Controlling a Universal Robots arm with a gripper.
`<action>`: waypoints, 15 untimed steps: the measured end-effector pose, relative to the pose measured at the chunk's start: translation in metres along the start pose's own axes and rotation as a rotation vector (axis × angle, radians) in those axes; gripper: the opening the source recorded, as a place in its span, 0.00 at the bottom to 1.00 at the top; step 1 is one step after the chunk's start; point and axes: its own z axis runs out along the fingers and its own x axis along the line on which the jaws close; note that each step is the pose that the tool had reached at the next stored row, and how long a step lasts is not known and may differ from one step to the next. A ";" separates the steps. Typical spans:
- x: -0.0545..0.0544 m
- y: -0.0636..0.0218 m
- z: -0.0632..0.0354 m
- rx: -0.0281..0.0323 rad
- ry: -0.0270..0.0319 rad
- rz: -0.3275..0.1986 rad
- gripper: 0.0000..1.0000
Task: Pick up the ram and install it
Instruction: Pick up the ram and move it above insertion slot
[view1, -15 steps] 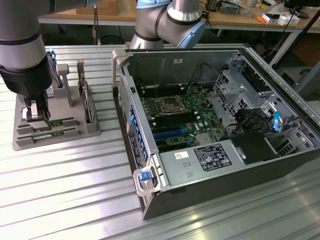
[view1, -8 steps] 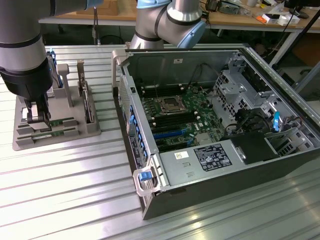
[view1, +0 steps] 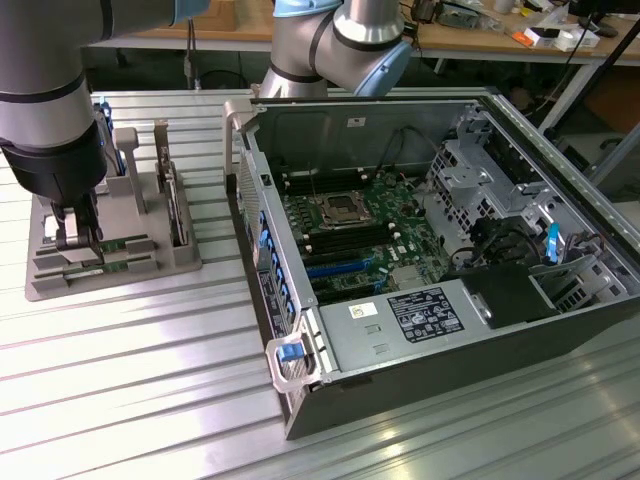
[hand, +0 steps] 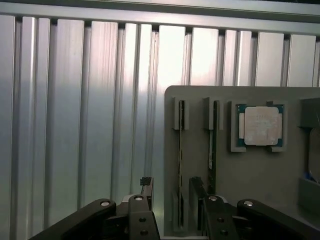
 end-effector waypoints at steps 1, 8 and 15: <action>0.000 0.0000 0.0009 -0.0002 0.0000 0.000 0.42; -0.005 -0.0009 0.0172 -0.0002 0.0016 0.002 0.42; -0.013 -0.0014 0.0317 -0.0004 0.0043 0.002 0.42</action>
